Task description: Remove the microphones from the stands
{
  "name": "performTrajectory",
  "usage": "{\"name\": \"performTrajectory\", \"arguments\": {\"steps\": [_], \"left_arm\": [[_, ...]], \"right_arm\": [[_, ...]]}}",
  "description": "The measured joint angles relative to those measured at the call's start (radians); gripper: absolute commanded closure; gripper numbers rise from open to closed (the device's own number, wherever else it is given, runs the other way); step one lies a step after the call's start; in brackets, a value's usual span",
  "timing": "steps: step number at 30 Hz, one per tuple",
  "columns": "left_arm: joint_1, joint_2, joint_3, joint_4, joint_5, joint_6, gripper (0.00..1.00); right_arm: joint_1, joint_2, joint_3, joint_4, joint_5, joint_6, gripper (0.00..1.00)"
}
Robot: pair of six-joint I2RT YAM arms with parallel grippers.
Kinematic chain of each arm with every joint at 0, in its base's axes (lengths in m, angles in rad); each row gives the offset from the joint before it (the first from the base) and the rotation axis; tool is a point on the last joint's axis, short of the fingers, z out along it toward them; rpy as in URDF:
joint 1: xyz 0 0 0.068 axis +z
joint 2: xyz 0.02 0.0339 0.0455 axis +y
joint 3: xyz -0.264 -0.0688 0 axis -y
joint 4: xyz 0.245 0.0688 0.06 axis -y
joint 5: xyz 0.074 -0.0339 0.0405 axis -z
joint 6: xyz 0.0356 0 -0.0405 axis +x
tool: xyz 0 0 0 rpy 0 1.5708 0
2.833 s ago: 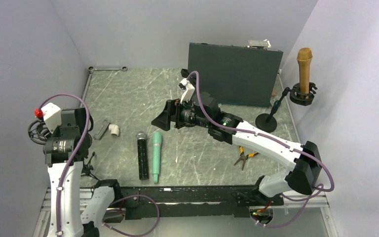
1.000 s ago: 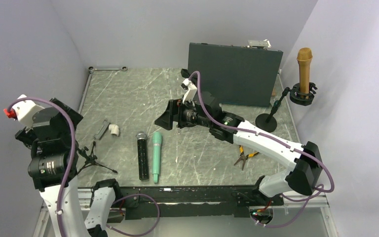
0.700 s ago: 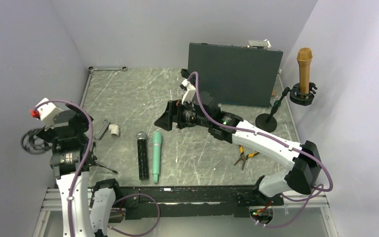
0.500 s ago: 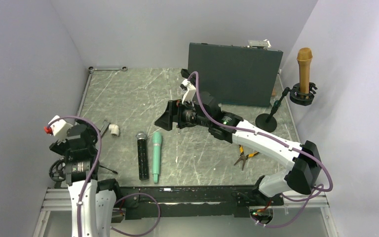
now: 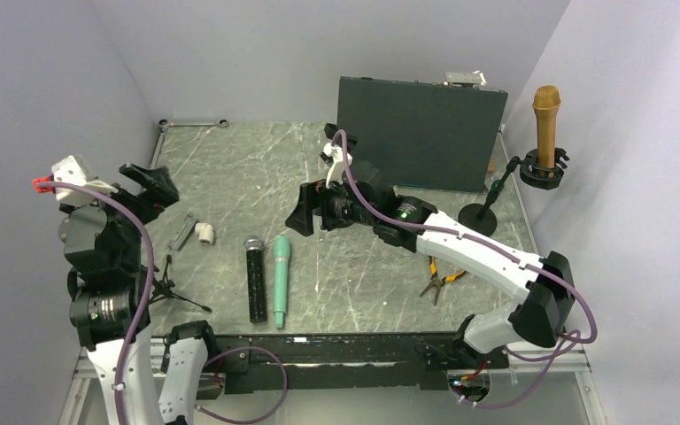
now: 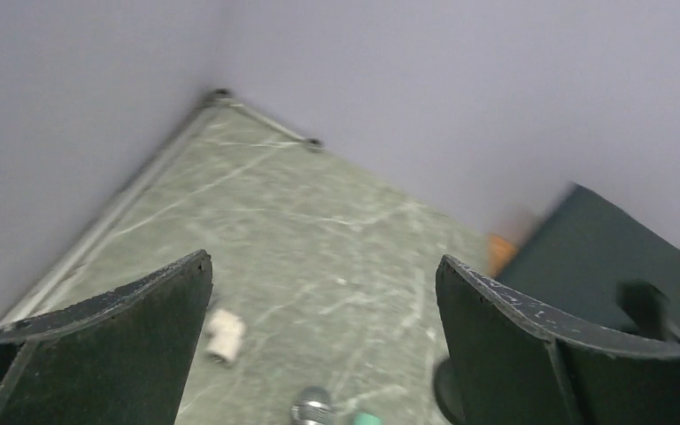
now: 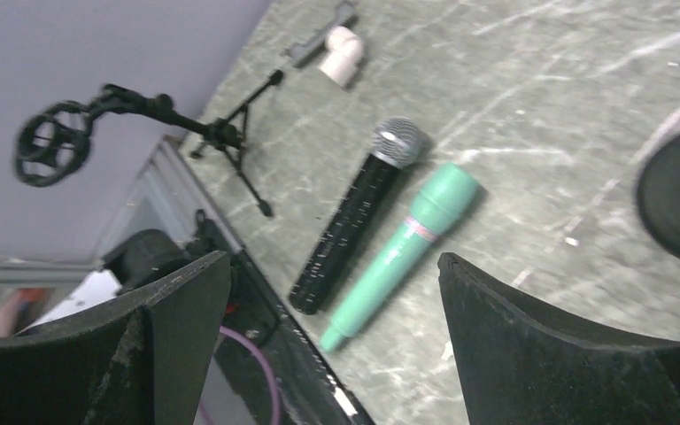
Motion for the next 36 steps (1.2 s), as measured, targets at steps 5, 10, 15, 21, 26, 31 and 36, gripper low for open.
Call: {"name": "performTrajectory", "arguments": {"steps": [5,10,15,21,26,31,36], "left_arm": [[0.000,-0.023,-0.029,0.100,0.373,-0.024,0.01],[-0.035,0.005,-0.156,0.222,0.615,-0.096,0.01],[-0.242,0.066,-0.244,0.264,0.651,-0.106,0.01],[-0.476,0.265,-0.114,0.245,0.683,-0.023,0.01],[-0.548,0.373,0.035,0.194,0.691,0.085,0.01],[-0.567,0.345,0.029,0.178,0.706,0.174,0.00],[-0.613,0.280,-0.045,0.187,0.685,0.227,0.01]], "right_arm": [[0.000,-0.042,0.013,-0.134,0.134,-0.119,0.05],[-0.019,-0.200,-0.064,-0.222,0.332,-0.208,0.04],[-0.108,-0.321,-0.163,-0.291,0.506,-0.238,0.03],[-0.213,-0.393,-0.268,-0.358,0.685,-0.231,0.02],[-0.337,-0.405,-0.272,-0.386,0.819,-0.202,0.03],[-0.498,-0.381,-0.277,-0.388,0.942,-0.162,0.04],[-0.566,-0.371,-0.301,-0.382,0.977,-0.142,0.09]]}}
